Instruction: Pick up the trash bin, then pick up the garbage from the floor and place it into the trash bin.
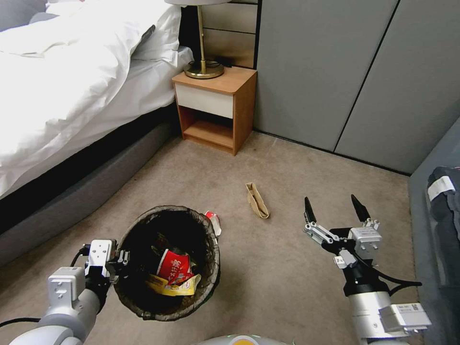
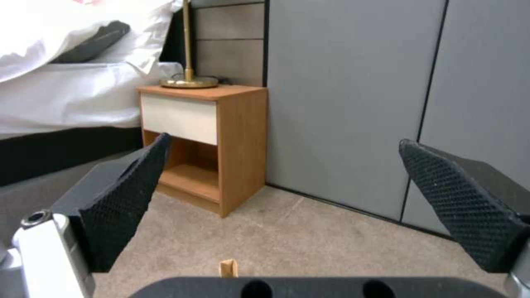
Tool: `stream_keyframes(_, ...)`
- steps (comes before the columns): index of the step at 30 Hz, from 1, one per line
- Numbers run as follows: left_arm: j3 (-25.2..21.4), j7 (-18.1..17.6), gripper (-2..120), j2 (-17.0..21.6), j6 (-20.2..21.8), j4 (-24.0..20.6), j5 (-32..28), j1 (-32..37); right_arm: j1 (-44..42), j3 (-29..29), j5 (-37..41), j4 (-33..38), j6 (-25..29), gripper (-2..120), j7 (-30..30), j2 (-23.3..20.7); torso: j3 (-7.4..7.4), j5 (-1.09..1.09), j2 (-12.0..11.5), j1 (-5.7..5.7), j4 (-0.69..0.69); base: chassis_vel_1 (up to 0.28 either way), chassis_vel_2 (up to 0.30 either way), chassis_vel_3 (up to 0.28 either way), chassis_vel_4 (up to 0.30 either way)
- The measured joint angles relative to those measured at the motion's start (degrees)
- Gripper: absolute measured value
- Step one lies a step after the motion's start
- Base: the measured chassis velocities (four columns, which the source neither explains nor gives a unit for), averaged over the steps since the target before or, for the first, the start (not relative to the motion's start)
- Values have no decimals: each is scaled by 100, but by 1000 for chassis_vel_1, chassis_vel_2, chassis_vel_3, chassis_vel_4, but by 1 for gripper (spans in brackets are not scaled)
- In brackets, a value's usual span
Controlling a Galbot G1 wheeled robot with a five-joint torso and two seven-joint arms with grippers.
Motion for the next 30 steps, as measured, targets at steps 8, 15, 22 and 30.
stream_keyframes(8,-4,2,1,0,-1,0,-4,-10,34,-21,17,-67,-39,100,-9,-4,0,0,0,0,0,0,0,0,0)
stream_keyframes(15,-5,2,1,1,-1,0,-9,-11,36,-35,24,-76,-49,100,-9,-4,0,0,0,0,0,-54,51,53,-56)
stream_keyframes(22,-16,2,1,21,-1,0,-17,11,39,-70,25,-78,-47,100,-9,3,0,0,0,0,0,-79,89,90,-94)
stream_keyframes(30,-37,2,1,47,-1,1,-55,34,58,-135,8,-120,-42,100,-12,14,0,0,0,0,0,-52,65,64,-64)
